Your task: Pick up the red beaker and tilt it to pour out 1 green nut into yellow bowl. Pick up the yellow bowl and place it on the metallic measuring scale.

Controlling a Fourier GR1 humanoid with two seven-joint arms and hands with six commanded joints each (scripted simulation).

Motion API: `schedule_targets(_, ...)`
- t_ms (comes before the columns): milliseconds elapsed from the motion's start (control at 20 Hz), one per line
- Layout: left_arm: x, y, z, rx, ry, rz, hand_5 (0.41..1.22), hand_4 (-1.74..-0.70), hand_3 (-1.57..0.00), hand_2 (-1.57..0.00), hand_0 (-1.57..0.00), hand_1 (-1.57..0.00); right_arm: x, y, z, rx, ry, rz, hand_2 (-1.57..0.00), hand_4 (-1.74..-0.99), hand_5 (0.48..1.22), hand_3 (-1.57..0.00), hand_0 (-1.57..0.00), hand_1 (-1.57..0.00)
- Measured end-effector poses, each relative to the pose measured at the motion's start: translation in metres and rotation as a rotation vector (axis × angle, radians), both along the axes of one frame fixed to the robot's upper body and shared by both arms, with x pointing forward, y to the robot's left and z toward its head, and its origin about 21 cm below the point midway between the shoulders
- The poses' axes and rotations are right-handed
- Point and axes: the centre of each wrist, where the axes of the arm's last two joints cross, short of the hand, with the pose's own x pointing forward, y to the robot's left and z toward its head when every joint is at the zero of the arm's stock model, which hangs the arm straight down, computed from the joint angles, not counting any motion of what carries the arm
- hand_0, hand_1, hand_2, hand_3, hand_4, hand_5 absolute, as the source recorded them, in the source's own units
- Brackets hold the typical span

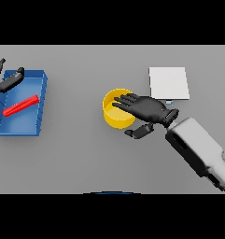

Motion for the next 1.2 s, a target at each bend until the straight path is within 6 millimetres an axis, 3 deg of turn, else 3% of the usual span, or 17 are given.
schedule_targets(350,0.005,0.0,0.006,0.014,0.002,-0.002,0.703,-0.8,0.0,0.0,0.0,0.0,0.015,0.025,-0.005,-0.167,0.048,0.071,0.0,-1.174,0.674,0.0,0.0,0.0)
schedule_targets(600,0.004,0.003,0.004,0.021,0.004,0.0,0.708,-0.79,0.0,0.0,0.0,0.0,0.026,0.032,-0.009,-0.234,0.091,0.079,0.0,-1.188,0.693,-0.01,0.0,0.0)
schedule_targets(800,0.002,0.005,0.004,0.028,0.006,0.001,0.712,-0.79,0.0,0.0,0.0,0.0,0.026,0.032,-0.014,-0.252,0.102,0.057,-0.09,-1.261,0.809,-0.13,-0.05,-0.06)
schedule_targets(850,0.004,0.003,0.004,0.026,0.007,0.004,0.711,-0.79,0.0,0.0,0.0,0.0,0.025,0.035,-0.015,-0.251,0.094,0.063,-0.19,-1.309,0.891,-0.21,-0.19,-0.18)
schedule_targets(900,0.004,0.004,0.003,0.029,0.007,0.004,0.71,-0.79,0.0,0.0,0.0,0.0,0.026,0.036,-0.016,-0.237,0.094,0.079,-0.35,-1.363,0.957,-0.32,-0.45,-0.41)
schedule_targets(950,0.002,0.007,0.002,0.032,0.007,0.002,0.71,-0.79,0.0,0.0,0.0,0.0,0.028,0.034,-0.015,-0.234,0.094,0.09,-0.59,-1.435,1.01,-0.57,-0.68,-0.64)
schedule_targets(1000,0.003,0.007,0.004,0.026,0.007,-0.001,0.71,-0.79,0.0,0.0,0.0,0.0,0.028,0.033,-0.015,-0.233,0.091,0.085,-0.79,-1.492,1.052,-0.68,-0.86,-0.83)
schedule_targets(1100,0.005,0.004,0.007,0.027,-0.001,-0.006,0.707,-0.79,0.0,0.0,0.0,0.0,0.03,0.032,-0.014,-0.218,0.109,0.112,-1.07,-1.578,1.113,-0.88,-1.11,-1.09)
schedule_targets(1200,0.005,0.005,0.003,0.029,0.007,-0.002,0.712,-0.78,0.0,0.0,0.0,0.0,0.028,0.031,-0.013,-0.225,0.113,0.122,-1.19,-1.637,1.152,-1.03,-1.28,-1.27)
